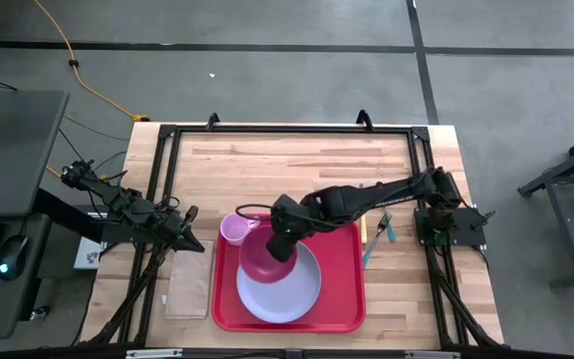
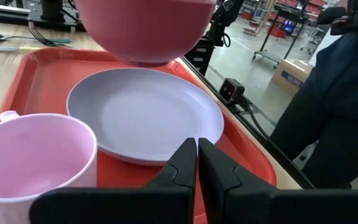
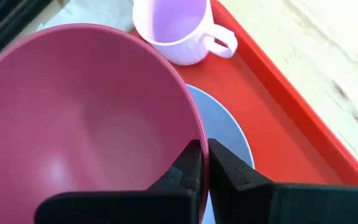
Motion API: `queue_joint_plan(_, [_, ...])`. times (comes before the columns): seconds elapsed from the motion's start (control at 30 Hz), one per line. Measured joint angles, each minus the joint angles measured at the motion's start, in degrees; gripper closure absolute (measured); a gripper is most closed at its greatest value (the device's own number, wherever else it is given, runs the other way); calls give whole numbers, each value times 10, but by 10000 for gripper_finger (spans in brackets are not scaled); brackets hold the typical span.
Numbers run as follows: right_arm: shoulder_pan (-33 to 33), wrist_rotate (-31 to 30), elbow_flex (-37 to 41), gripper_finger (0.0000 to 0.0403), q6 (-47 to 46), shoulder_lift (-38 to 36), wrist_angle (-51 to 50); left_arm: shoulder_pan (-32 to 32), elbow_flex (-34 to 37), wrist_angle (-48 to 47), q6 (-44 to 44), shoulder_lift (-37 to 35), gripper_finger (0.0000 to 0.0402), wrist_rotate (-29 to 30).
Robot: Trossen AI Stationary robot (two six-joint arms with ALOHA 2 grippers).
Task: Set up tray
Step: Put the pink bowl on the purple plate
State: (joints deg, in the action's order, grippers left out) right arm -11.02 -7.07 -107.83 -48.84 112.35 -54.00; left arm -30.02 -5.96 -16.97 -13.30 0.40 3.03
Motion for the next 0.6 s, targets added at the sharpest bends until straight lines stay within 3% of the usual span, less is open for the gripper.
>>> queue_joint_plan(0.6, [-23,-14,0,403,-41,33,-18,0,0,1,0,0,357,-2])
